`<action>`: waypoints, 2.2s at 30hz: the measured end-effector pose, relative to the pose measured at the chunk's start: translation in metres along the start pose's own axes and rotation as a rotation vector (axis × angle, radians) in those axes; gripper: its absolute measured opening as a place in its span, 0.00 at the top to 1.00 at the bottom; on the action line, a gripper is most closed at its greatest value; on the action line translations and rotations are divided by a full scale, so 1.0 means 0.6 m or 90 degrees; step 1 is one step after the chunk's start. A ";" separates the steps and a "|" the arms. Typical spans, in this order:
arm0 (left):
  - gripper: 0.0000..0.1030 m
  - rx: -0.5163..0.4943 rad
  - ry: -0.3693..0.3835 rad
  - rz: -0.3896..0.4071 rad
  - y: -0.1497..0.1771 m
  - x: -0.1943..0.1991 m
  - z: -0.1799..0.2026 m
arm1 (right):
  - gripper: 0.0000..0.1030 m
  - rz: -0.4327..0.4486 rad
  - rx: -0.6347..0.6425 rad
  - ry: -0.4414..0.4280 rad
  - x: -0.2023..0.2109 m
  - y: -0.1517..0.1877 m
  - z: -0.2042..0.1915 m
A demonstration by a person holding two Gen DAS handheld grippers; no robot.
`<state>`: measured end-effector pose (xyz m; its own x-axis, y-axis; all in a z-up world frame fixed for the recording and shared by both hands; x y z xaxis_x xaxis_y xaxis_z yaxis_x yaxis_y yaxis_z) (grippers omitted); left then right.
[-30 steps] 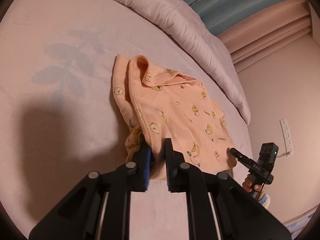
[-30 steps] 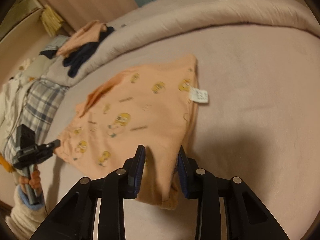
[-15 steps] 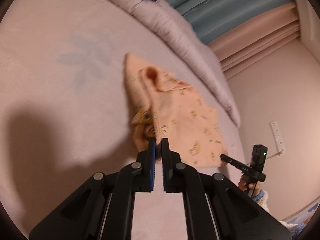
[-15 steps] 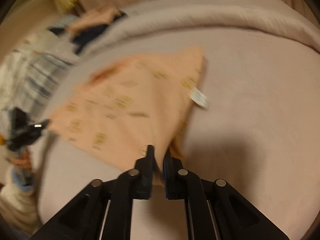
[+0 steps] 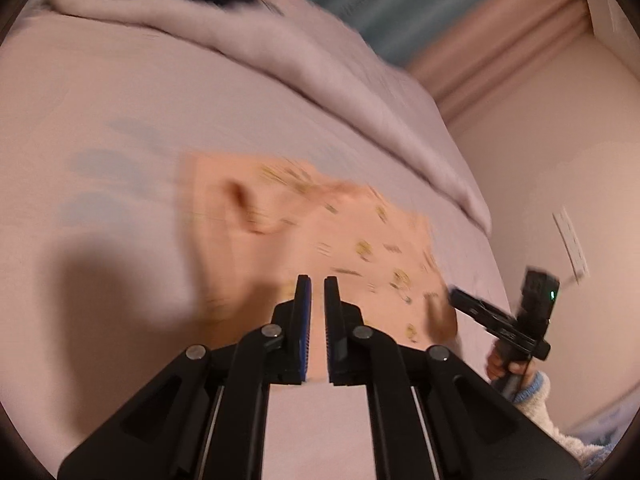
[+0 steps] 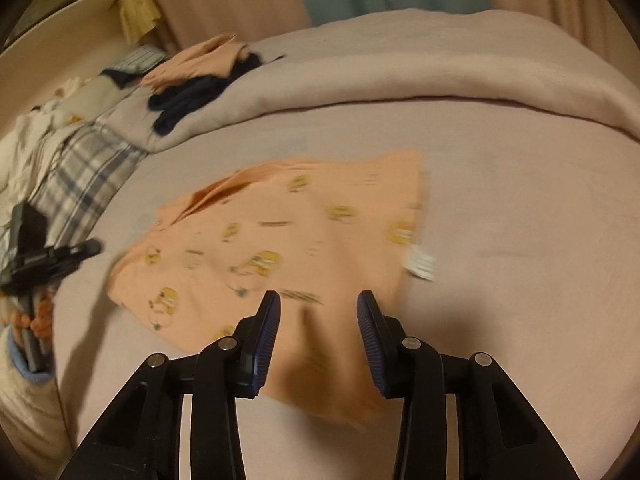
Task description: Fold small clothes
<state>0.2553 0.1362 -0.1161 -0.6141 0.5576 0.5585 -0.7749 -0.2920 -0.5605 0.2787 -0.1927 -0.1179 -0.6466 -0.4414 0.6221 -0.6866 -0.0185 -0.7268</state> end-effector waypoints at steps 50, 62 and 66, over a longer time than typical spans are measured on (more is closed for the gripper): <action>0.48 0.127 -0.068 0.030 0.045 0.028 -0.113 | 0.52 -0.018 -0.024 0.028 0.034 0.045 -0.033; 0.48 0.198 -0.005 -0.009 -0.004 -0.060 -0.123 | 0.52 -0.027 -0.012 -0.052 -0.016 0.031 -0.112; 0.48 0.192 0.001 -0.023 -0.020 -0.083 -0.125 | 0.52 -0.032 -0.006 -0.067 -0.023 0.025 -0.120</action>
<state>0.3065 0.1700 -0.1833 -0.5857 0.5733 0.5730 -0.8057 -0.4891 -0.3341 0.2535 -0.1224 -0.1169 -0.5728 -0.5315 0.6241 -0.7214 -0.0348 -0.6917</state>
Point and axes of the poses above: each gripper's, at about its wrist camera, not at the fingertips, and x roughly against the way its jaws point, z to its right, y to its underside, the point moved 3 cm from there along -x, roughly the way its jaws point, and after that the axes turned 8 degrees about z, right-handed, at the moved point
